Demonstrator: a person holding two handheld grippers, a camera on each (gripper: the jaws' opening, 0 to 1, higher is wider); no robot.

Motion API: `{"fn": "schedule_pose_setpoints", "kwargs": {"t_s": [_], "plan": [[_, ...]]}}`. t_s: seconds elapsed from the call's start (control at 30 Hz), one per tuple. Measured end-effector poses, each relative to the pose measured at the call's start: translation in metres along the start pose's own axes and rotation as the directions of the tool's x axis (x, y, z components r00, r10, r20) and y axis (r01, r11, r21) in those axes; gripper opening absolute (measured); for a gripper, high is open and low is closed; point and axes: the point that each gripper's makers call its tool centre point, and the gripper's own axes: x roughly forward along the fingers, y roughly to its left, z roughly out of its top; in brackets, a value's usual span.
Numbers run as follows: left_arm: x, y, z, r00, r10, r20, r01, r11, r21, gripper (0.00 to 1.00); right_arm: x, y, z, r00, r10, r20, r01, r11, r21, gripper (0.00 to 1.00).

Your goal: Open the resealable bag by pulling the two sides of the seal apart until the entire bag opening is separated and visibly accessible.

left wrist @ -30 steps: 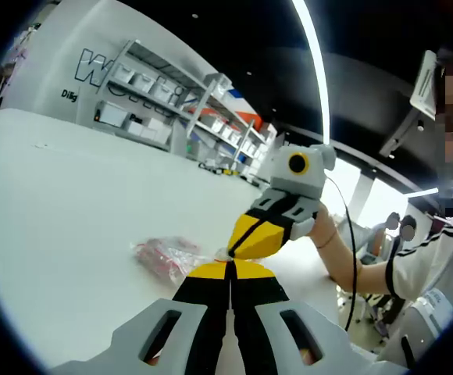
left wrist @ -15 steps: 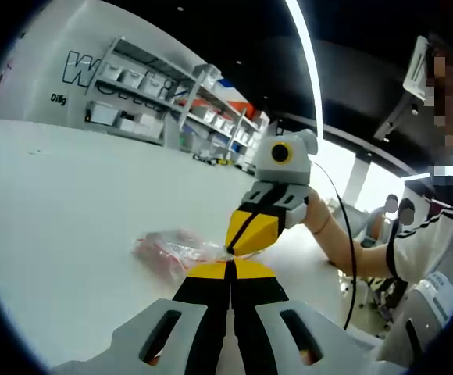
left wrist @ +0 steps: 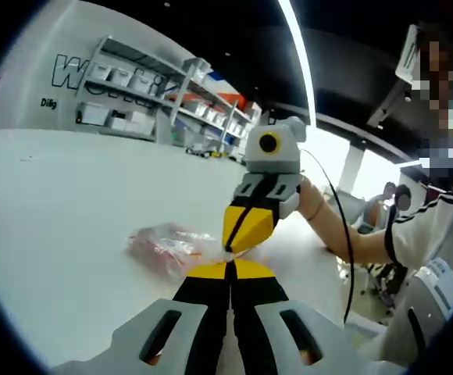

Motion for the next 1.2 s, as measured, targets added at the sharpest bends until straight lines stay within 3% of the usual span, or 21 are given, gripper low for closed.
{"fn": "schedule_pose_setpoints", "kwargs": {"t_s": [0.27,0.63,1.2], "plan": [[0.001,-0.004,-0.006,0.999,-0.028,-0.037,0.028,1.000,0.011,0.00,0.001,0.003,-0.007,0.999,0.022,-0.032,-0.022,1.000,-0.006,0.00],[0.001,0.004,0.000,1.000,0.021,-0.005,-0.021,0.999,0.033,0.00,0.002,0.005,-0.005,0.999,-0.006,-0.036,0.001,0.992,-0.123,0.00],[0.000,0.010,0.005,0.999,0.048,0.007,-0.048,0.998,0.048,0.00,0.004,0.000,-0.003,0.999,-0.036,-0.034,0.032,0.991,-0.129,0.00]]}}
